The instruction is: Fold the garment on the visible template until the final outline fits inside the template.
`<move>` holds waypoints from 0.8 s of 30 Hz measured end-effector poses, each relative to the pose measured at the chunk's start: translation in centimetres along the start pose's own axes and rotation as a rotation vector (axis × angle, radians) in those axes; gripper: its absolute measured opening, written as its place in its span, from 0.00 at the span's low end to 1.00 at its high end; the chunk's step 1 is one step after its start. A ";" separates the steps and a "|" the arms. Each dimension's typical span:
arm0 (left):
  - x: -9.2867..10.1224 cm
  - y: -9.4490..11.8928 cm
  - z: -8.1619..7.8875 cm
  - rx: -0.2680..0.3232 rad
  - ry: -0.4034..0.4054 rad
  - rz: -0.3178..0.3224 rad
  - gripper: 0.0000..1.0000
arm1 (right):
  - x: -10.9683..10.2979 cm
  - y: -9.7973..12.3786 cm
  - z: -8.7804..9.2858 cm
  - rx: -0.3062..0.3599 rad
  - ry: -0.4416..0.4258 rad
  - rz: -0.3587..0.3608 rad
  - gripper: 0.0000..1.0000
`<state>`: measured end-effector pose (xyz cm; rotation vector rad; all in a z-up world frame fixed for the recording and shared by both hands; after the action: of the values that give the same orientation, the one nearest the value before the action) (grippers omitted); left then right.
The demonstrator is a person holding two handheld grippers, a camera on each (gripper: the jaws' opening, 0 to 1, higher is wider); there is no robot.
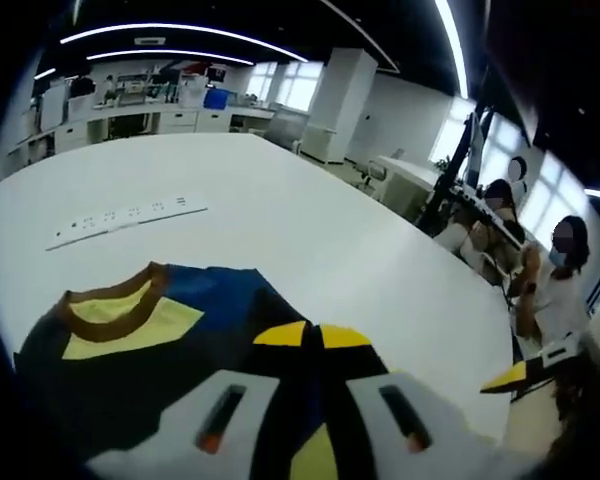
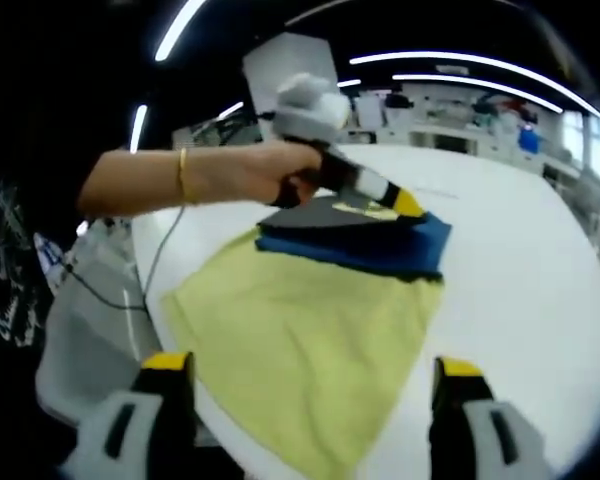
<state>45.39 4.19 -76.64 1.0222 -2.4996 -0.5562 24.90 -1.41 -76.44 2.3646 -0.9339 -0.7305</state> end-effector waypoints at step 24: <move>0.6 0.4 -0.1 0.073 -0.050 0.028 0.39 | 0.5 -0.3 -0.7 0.013 0.002 -0.008 0.99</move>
<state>44.84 4.00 -76.27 1.0101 -2.5916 -0.4914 25.77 -1.41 -76.27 2.3820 -0.9313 -0.7272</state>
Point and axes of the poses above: the point that each gripper's makers call its tool centre point, and the gripper's own axes: y roughly backward along the fingers, x roughly to its right, z roughly out of its underside, the point moved 3 cm from there along y, roughly backward along the fingers, and after that the axes turned 7 degrees about -y, right-handed, at the moved point
